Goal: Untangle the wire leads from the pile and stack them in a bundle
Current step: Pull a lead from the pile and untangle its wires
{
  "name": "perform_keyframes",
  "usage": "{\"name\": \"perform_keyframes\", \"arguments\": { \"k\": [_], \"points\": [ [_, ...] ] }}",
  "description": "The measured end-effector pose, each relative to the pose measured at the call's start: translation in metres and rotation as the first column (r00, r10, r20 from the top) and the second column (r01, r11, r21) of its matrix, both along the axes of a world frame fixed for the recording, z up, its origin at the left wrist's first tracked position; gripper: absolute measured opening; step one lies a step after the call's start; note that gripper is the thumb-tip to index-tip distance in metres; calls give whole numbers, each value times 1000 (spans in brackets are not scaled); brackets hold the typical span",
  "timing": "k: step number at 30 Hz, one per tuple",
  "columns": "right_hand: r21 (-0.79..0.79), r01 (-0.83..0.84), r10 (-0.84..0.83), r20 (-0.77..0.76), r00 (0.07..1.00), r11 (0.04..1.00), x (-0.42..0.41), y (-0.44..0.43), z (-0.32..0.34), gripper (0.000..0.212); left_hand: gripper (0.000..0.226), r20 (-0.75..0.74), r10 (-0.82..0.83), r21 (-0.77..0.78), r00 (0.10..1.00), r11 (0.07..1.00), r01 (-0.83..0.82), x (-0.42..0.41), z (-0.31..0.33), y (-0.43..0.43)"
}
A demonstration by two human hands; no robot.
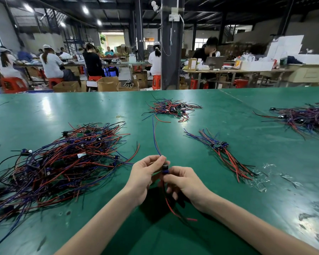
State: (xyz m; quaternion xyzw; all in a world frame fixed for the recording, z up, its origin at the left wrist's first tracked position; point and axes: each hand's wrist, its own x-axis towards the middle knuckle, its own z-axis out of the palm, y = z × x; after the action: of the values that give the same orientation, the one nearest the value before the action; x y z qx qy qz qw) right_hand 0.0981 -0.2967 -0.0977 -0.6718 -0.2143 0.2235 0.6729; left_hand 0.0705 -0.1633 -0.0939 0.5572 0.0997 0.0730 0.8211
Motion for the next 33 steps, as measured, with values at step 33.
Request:
{"name": "perform_keyframes", "arguments": {
  "k": [33],
  "points": [
    [-5, 48, -48, -49, 998, 999, 12, -4, -2, 8, 16, 18, -67, 168, 998, 984, 63, 2, -3, 10]
  ]
}}
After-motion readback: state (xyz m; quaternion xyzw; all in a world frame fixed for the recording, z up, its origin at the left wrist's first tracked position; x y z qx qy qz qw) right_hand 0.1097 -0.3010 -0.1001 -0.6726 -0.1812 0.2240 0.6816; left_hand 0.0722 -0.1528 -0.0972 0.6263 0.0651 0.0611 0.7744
